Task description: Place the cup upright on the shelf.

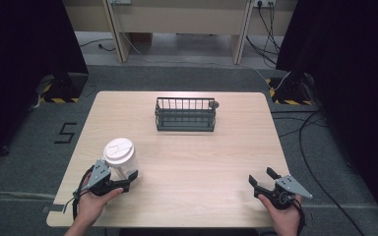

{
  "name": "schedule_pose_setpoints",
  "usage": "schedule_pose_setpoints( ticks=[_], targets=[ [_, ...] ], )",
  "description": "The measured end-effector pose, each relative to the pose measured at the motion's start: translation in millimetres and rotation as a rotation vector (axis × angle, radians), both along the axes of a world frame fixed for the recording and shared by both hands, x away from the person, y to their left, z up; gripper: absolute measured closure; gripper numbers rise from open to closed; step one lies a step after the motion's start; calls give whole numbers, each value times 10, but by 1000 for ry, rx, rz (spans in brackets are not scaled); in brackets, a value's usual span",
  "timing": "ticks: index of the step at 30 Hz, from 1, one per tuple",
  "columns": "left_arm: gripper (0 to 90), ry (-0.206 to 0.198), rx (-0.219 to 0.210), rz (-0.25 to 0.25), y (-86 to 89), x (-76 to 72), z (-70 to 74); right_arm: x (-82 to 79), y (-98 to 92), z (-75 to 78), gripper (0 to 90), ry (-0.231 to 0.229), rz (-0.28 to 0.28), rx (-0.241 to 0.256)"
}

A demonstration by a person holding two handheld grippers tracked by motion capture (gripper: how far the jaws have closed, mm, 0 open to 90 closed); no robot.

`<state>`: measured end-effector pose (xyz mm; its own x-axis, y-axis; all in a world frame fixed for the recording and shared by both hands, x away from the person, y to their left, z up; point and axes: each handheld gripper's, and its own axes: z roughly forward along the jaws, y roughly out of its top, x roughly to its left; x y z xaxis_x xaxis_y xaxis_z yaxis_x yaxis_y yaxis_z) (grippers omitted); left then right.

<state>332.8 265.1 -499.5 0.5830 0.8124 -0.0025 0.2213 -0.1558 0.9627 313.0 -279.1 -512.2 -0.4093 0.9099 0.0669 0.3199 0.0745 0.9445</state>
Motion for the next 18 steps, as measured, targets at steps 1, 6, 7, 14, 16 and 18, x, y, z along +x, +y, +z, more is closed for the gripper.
schedule_pose_setpoints(
  ticks=[1,6,7,14,16,18],
  targets=[
    [156,-2,-2,-1,-15,14,14,0,0,0,224,0,0,0],
    [156,-10,1,-13,-79,62,54,0,-3,0,225,-1,1,2],
    [156,-10,1,-13,-79,62,54,0,-3,0,225,-1,1,2],
    [156,-11,-1,-21,-175,137,98,0,-4,0,225,1,1,3],
    [156,-10,-3,-22,-193,153,109,-1,-4,0,225,2,1,3],
    [156,-13,-1,-24,-200,164,118,-1,-4,0,225,2,1,3]
  ],
)
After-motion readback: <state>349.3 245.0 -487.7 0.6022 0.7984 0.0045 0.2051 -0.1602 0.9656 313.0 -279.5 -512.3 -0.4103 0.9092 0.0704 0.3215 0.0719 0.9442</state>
